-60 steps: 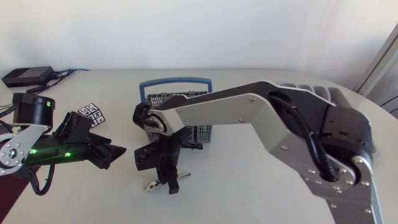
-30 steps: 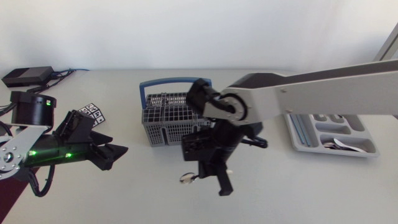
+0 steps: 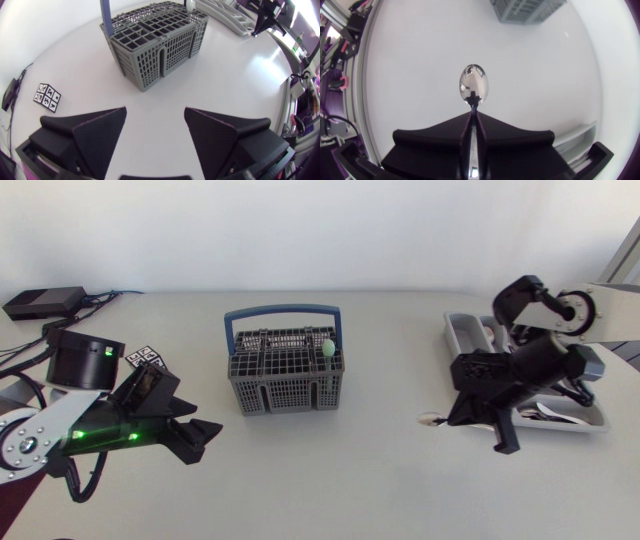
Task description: Transfer all utensils from the basket to the drawer tray.
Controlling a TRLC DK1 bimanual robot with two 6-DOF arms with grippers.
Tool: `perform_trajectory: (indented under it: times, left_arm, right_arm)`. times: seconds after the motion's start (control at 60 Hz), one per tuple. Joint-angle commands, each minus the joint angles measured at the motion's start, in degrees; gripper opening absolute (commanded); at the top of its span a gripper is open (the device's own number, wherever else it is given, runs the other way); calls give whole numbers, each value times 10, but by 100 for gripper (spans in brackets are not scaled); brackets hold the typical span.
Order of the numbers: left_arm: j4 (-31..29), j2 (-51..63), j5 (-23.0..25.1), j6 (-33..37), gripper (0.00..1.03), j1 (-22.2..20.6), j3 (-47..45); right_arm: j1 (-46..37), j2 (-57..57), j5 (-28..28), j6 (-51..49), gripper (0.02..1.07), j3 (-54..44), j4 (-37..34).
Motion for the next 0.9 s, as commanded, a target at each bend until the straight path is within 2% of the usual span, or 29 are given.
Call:
perform_trajectory:
  times: [0.0,0.2,0.483,0.7,0.883]
  left_arm:
    - [-5,-5,-11,-16,81,-14,19]
    - [-6,5,-29,-28,81,-32,32]
    - [-11,16,-62,-46,81,-66,54]
    - [-11,30,-82,-61,81,-92,62]
    - [-12,36,-97,-67,81,-105,74]
  right_arm:
    - [-59,4,0,-72,8,-9,-10]
    - [-209,60,-1,-165,8,26,0]
    - [-361,159,-21,-254,8,127,8]
    - [-423,245,-38,-287,8,211,8]
    - [-440,303,-44,-306,8,271,16]
